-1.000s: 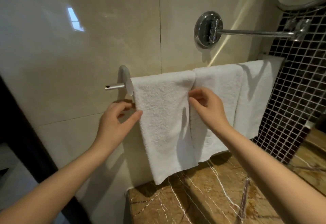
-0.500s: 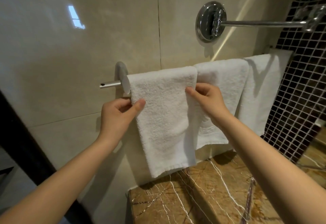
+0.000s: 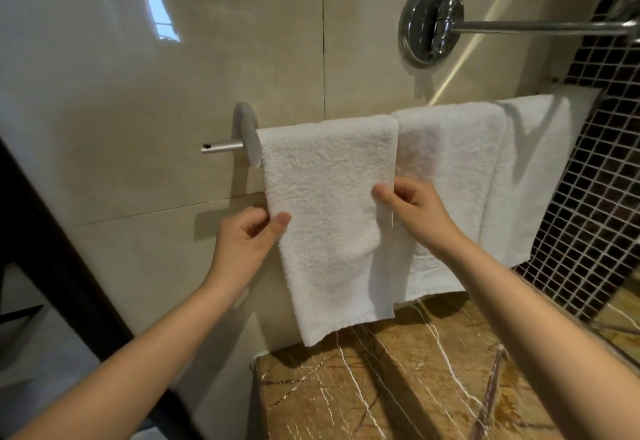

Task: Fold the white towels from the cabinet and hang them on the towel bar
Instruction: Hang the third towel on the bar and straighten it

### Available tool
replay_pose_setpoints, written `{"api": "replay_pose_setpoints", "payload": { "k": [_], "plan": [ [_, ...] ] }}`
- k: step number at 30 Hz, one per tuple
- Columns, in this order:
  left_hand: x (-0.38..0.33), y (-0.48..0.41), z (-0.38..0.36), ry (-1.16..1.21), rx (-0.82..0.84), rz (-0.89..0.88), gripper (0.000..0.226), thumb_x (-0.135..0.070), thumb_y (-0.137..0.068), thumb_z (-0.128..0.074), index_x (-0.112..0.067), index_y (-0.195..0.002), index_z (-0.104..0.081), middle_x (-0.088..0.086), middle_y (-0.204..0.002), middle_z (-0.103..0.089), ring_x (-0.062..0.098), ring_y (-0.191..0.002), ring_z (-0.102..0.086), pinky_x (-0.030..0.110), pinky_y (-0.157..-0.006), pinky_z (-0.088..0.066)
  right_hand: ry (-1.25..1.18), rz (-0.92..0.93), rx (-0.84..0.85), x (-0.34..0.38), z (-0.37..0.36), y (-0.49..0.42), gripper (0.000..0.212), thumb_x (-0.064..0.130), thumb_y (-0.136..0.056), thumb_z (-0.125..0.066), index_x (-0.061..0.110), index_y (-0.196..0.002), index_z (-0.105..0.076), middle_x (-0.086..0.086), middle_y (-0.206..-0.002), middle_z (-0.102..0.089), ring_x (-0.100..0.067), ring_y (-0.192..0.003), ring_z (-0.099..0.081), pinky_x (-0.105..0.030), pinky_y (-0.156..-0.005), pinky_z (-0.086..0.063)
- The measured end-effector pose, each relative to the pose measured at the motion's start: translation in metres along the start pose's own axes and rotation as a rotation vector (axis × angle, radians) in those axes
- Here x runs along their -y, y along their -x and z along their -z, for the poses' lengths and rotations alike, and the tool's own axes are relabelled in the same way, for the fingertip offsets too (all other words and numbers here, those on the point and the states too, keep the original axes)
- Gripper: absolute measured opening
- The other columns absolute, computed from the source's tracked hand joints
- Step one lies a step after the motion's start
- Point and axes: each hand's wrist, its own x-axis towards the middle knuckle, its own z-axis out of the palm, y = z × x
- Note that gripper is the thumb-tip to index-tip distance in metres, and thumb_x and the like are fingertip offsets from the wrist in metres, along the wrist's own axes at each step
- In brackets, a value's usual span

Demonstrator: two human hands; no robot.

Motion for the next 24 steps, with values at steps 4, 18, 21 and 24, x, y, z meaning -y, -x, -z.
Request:
{"api": "replay_pose_setpoints", "payload": {
  "k": [4, 18, 21, 24],
  "plan": [
    [0.014, 0.004, 0.002, -0.026, 0.016, 0.007, 0.042, -0.029, -0.077, -0.069, -0.022, -0.044, -0.045, -0.01, -0.053, -0.04, -0.001, -0.049, -0.037, 0.01, -0.049, -0.028, 0.055, -0.014, 0.036, -0.01, -0.002, 0.011, 0.041, 0.022, -0.094, -0.057, -0.011, -0.069, -0.057, -0.021, -0.061, -0.048, -0.017, -0.058, -0.041, -0.028, -0.057, -0.029],
    [0.024, 0.016, 0.0, -0.002, 0.046, 0.053, 0.018, -0.017, -0.079, -0.073, -0.029, -0.067, -0.067, -0.019, -0.069, -0.067, -0.008, -0.065, -0.057, 0.008, -0.062, -0.042, 0.009, -0.044, -0.018, -0.024, -0.006, 0.033, 0.044, 0.022, -0.093, -0.059, -0.004, -0.06, -0.046, -0.006, -0.057, -0.039, -0.009, -0.051, -0.036, -0.017, -0.05, -0.027],
    [0.034, 0.029, -0.003, -0.036, 0.078, 0.095, 0.021, -0.017, -0.078, -0.073, 0.002, -0.073, -0.067, 0.011, -0.078, -0.066, 0.009, -0.071, -0.056, 0.025, -0.067, -0.043, 0.028, -0.058, -0.021, -0.032, -0.012, 0.048, 0.043, 0.02, -0.093, -0.059, -0.002, -0.059, -0.045, -0.002, -0.056, -0.037, -0.005, -0.051, -0.034, -0.016, -0.051, -0.025],
    [0.037, 0.038, -0.006, -0.027, 0.038, 0.116, 0.023, -0.018, -0.079, -0.072, -0.002, -0.065, -0.065, 0.003, -0.067, -0.058, 0.001, -0.061, -0.049, 0.016, -0.059, -0.038, 0.017, -0.081, -0.033, -0.04, -0.017, 0.058, 0.043, 0.019, -0.093, -0.059, 0.008, -0.055, -0.041, 0.009, -0.051, -0.032, -0.004, -0.049, -0.03, -0.017, -0.05, -0.023]
  ]
}}
